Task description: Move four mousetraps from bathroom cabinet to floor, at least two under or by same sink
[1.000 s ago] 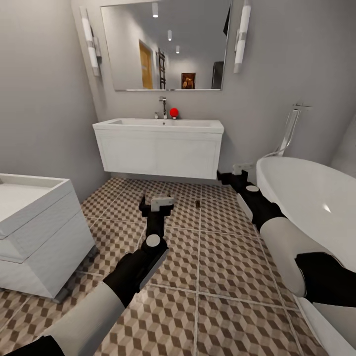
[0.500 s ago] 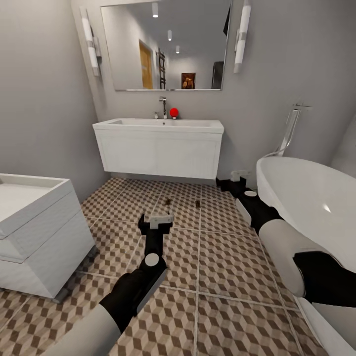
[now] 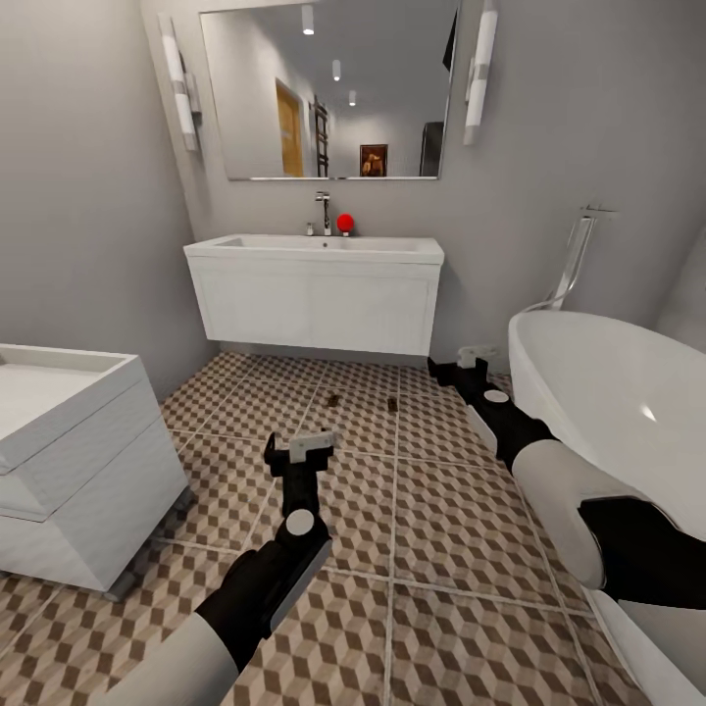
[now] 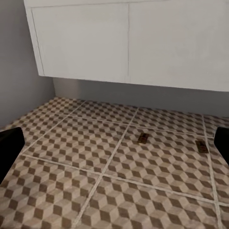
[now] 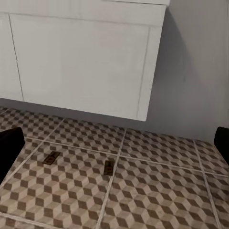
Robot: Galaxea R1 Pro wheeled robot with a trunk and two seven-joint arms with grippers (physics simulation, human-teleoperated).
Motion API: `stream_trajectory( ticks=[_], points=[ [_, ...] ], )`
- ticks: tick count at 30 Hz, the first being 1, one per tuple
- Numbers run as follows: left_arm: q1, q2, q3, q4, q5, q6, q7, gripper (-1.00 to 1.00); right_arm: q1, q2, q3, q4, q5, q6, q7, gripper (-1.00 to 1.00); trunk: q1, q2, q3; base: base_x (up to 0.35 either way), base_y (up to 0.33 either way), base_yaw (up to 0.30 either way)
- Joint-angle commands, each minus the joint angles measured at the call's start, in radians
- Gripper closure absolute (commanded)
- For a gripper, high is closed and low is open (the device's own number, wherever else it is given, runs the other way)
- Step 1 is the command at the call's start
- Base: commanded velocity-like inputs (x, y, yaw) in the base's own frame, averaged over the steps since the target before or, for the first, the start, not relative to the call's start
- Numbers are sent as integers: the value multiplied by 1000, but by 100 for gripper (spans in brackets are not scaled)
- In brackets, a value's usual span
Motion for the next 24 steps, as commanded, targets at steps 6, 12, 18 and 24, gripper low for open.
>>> stream_trajectory(
  ticks=[6,12,18,24],
  points=[
    [0,-1,9,-5,9,-3,13,-100,-1,1,5,22,-3,-87,-3,-100,0,0,-1,0,0,0],
    [0,-5,9,-20,6,1,12,-100,0,10,5,27,-2,-123,-8,-100,0,0,-1,0,0,0],
    [0,-3,8,-73,4,1,9,-100,1,13,5,29,0,-161,-7,-100,0,0,-1,0,0,0],
    [0,-1,12,-143,0,0,8,-100,15,14,5,30,-1,-178,-3,-100,0,0,-1,0,0,0]
  ],
)
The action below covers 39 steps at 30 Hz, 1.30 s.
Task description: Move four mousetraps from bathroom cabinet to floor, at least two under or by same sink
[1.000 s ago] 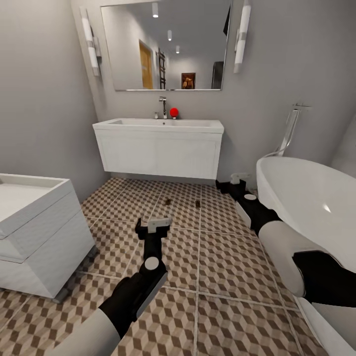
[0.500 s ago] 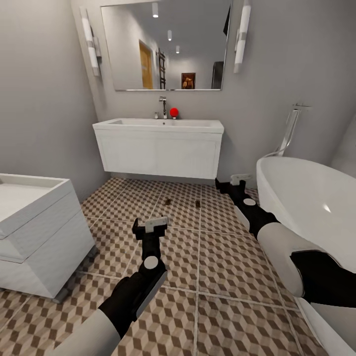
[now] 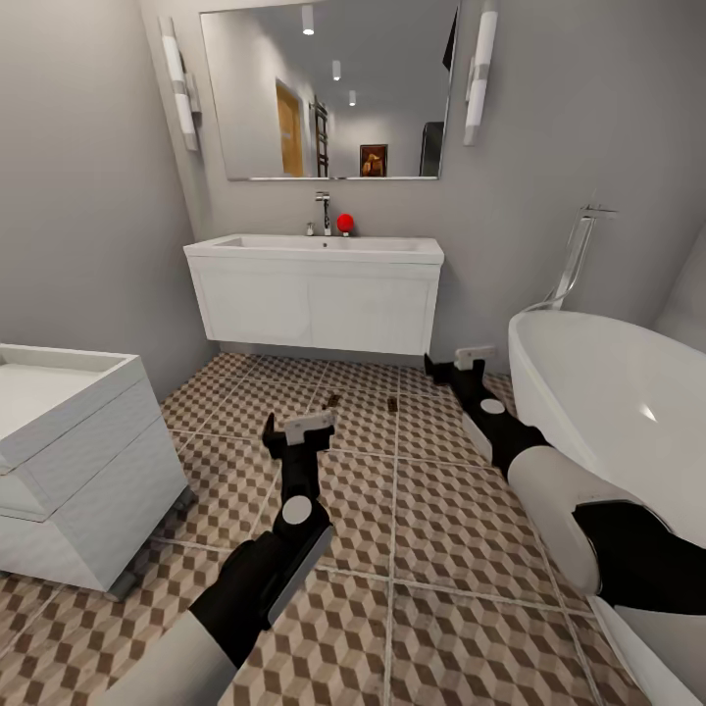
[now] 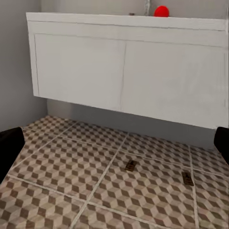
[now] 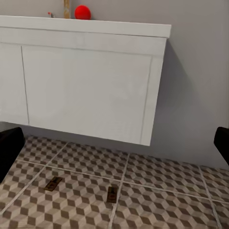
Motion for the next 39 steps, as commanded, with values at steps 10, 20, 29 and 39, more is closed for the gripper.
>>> stream_trajectory(
  ticks=[10,20,29,39],
  points=[
    [-1,0,-1,-63,2,68,2,-100,15,6,4,1,-5,-8,4,-100,0,0,-1,0,0,0],
    [-1,23,-32,-127,-36,99,2,-100,16,17,4,1,-5,-8,3,-100,0,0,-1,0,0,0],
    [-1,31,-45,-151,-96,101,3,-100,16,19,3,1,-5,-7,2,-100,0,0,-1,0,0,0],
    [-1,31,-48,-154,-108,101,4,-100,16,19,3,1,-5,-7,2,-100,0,0,-1,0,0,0]
  ],
)
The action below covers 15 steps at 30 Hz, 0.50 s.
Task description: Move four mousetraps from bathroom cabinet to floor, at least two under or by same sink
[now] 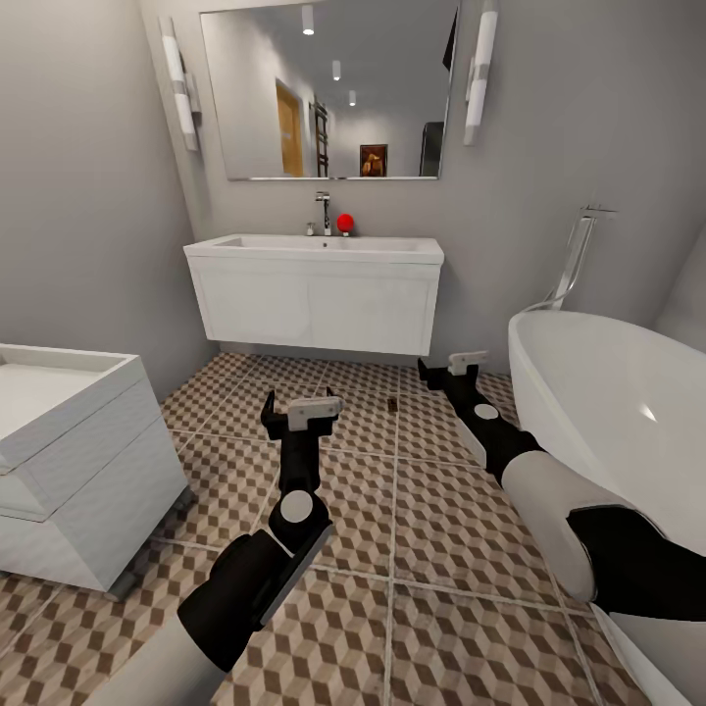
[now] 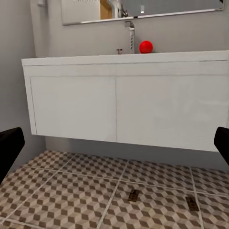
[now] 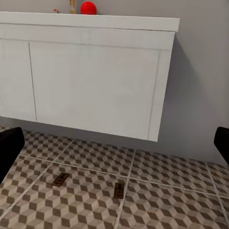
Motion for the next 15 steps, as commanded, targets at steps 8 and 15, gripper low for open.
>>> stream_trajectory(
  ticks=[8,15],
  points=[
    [-1,1,-3,-10,3,6,8,-100,-1,1,3,1,-3,-4,2,-100,0,0,-1,0,0,0],
    [-1,-2,-4,-22,5,7,8,-100,-1,1,3,1,-3,-4,2,-100,-3,1,22,0,0,0]
  ],
)
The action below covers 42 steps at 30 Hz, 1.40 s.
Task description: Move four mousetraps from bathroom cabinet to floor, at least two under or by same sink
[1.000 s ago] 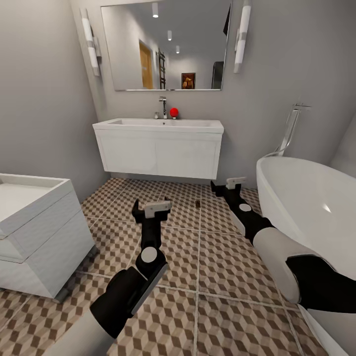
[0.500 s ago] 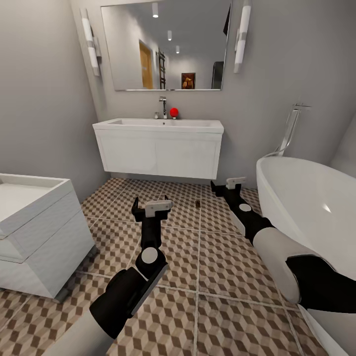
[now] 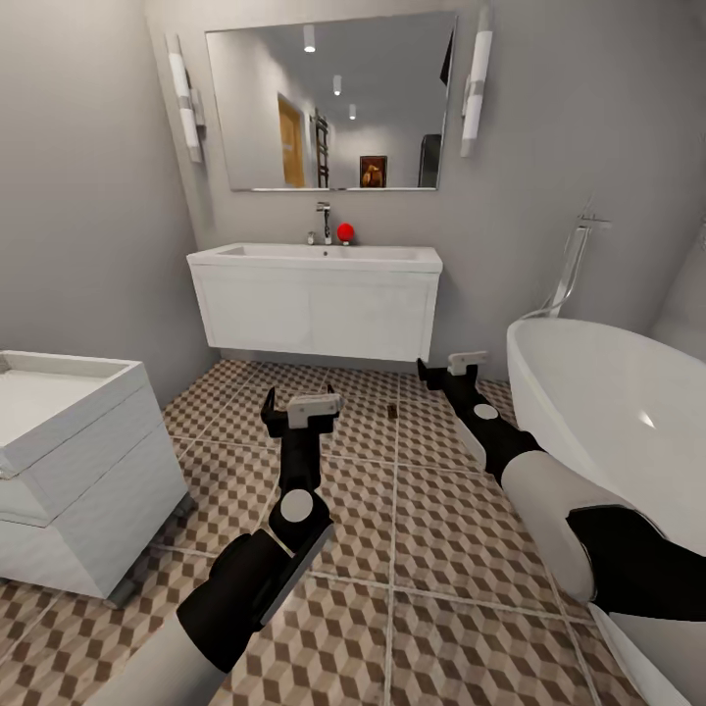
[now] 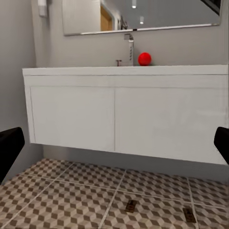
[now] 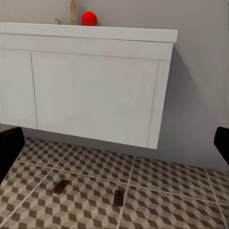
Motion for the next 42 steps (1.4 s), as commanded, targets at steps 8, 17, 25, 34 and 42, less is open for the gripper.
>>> stream_trajectory(
  ticks=[8,17,25,34,42],
  points=[
    [-1,-3,-9,-2,5,8,5,-100,-1,0,3,1,-3,-4,2,-100,-4,2,30,0,0,0],
    [-1,-2,-11,-4,5,9,5,-100,-1,0,2,1,-3,-4,2,-100,-8,4,65,0,0,0],
    [-1,-2,-12,-4,5,11,5,-100,-1,1,3,1,-3,-4,2,-100,-11,6,96,0,0,0],
    [-1,-2,-12,-2,5,11,5,-100,-1,1,3,1,-3,-4,2,-100,-15,8,131,0,0,0],
    [-1,0,-12,0,5,11,5,-100,-1,1,3,1,-3,-4,2,-100,-19,9,162,0,0,0]
  ],
)
